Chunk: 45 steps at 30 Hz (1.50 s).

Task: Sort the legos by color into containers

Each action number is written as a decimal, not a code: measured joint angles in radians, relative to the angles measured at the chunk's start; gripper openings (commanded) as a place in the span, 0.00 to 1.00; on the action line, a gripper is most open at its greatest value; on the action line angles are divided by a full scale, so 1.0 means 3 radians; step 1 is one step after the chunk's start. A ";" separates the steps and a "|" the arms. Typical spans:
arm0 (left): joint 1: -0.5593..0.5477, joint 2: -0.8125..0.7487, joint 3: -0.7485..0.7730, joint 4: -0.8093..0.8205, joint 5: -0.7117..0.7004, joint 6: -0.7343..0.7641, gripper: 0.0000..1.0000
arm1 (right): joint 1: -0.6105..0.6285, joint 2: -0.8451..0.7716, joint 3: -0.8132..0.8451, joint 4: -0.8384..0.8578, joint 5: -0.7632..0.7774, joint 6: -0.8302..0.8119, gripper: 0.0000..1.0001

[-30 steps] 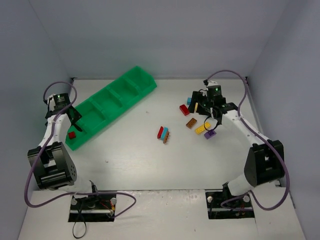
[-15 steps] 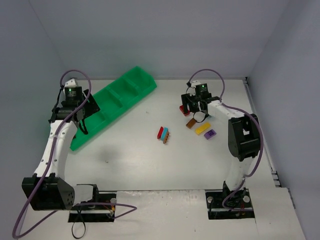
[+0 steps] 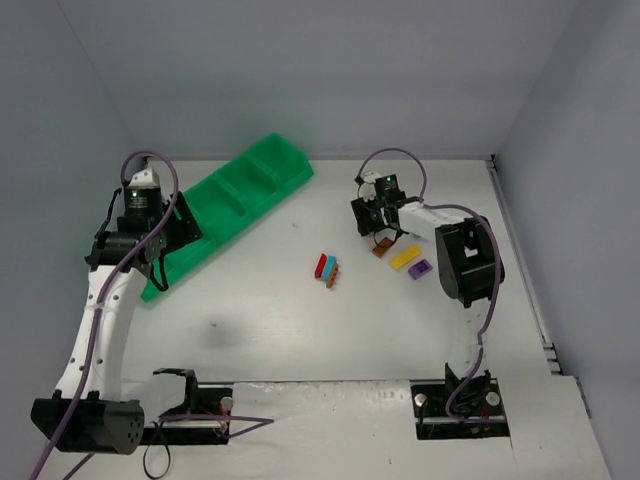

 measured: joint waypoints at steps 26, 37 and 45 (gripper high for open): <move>-0.0890 0.0136 0.0090 0.1052 0.1083 -0.0693 0.66 | 0.1085 -0.1779 -0.0673 0.0231 -0.0286 -0.0088 0.00; -0.1358 0.0468 0.0092 0.1715 0.1185 -0.0855 0.66 | 0.1155 -0.2398 -0.0730 0.0230 -0.0529 0.0070 0.02; -0.1567 0.0734 0.0184 0.1957 0.1188 -0.0890 0.65 | 0.1205 -0.2399 -0.0763 0.0226 -0.0600 0.0122 0.02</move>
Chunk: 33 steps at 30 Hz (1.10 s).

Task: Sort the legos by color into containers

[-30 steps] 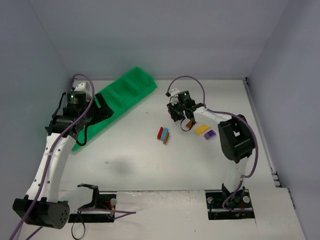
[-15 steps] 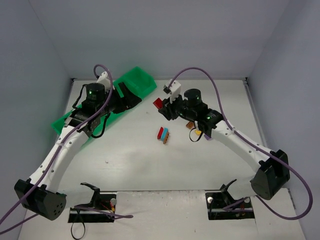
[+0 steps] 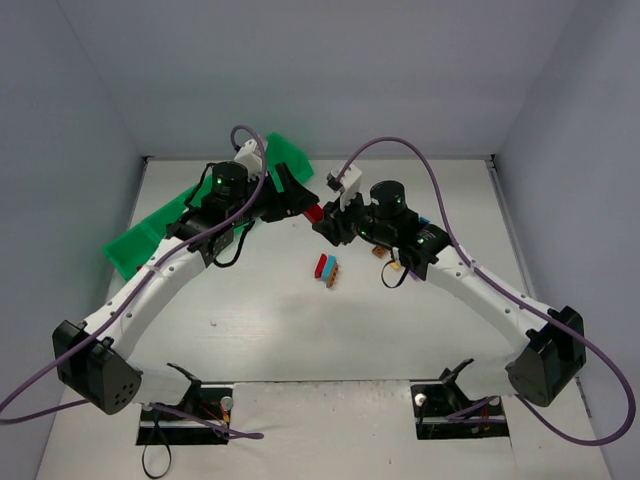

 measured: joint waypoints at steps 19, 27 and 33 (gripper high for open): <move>-0.0097 0.0231 0.0015 0.0099 0.0132 -0.0052 0.02 | -0.0006 0.0003 -0.0013 -0.0008 -0.0033 0.0025 0.45; 0.0120 0.0120 -0.0139 -0.0088 -0.0111 0.0238 0.01 | -0.0008 0.0022 -0.0013 0.0001 0.0086 0.0126 0.76; 0.0935 -0.0264 -0.0446 -0.0473 -0.0636 0.0487 0.01 | -0.0033 0.0036 -0.0092 -0.0017 0.0360 0.0258 0.79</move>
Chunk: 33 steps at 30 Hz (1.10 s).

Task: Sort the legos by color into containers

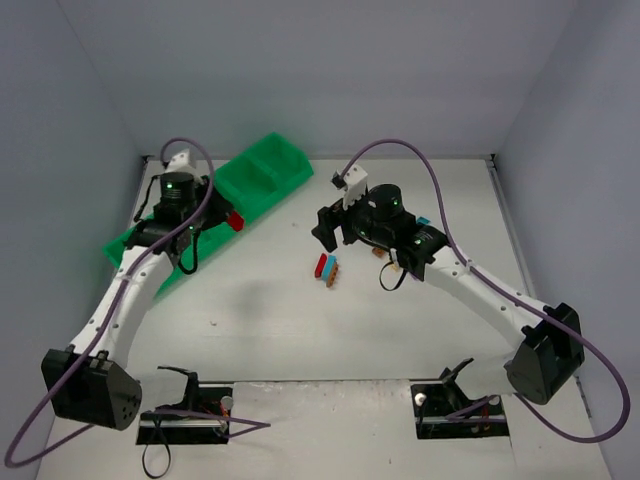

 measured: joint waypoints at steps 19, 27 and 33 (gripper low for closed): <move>0.1506 0.0413 -0.0301 -0.0408 -0.1878 0.0206 0.16 | -0.0779 -0.0137 -0.0421 -0.0688 0.1193 0.0932 0.77; 0.1728 0.0542 -0.0338 -0.0365 -0.1759 0.0134 0.54 | -0.0788 -0.0151 -0.0430 -0.0824 0.1358 0.1105 0.73; 0.1726 0.0542 -0.0326 -0.0378 -0.1586 0.0086 0.69 | -0.0874 -0.0067 -0.0430 -0.0881 0.1387 0.1305 0.63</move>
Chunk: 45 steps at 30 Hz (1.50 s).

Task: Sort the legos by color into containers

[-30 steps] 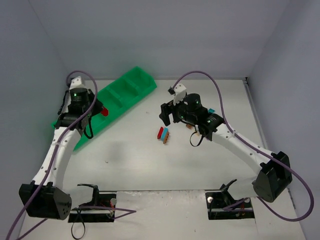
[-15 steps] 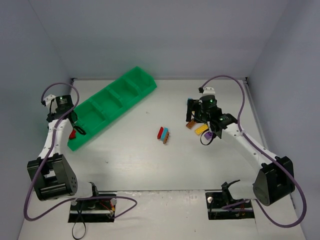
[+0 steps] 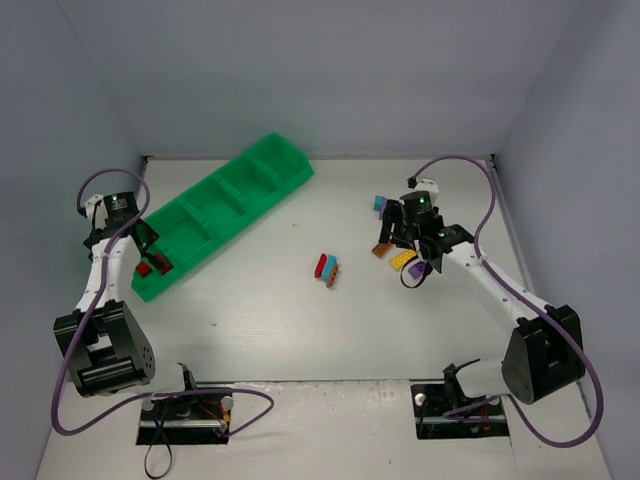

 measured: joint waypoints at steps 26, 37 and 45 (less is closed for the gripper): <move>-0.1640 -0.0983 0.0319 -0.0623 0.0401 0.0146 0.70 | 0.0010 0.1483 0.0787 -0.0379 0.0182 0.1208 0.50; -0.1640 -0.1002 0.0188 -0.0670 0.0514 0.0163 0.70 | 0.0010 0.1878 0.0941 -0.0454 0.0189 0.1404 0.48; -0.1640 -0.1002 0.0173 -0.0659 0.0558 0.0167 0.70 | 0.0011 0.2014 0.0958 -0.0476 0.0203 0.1423 0.33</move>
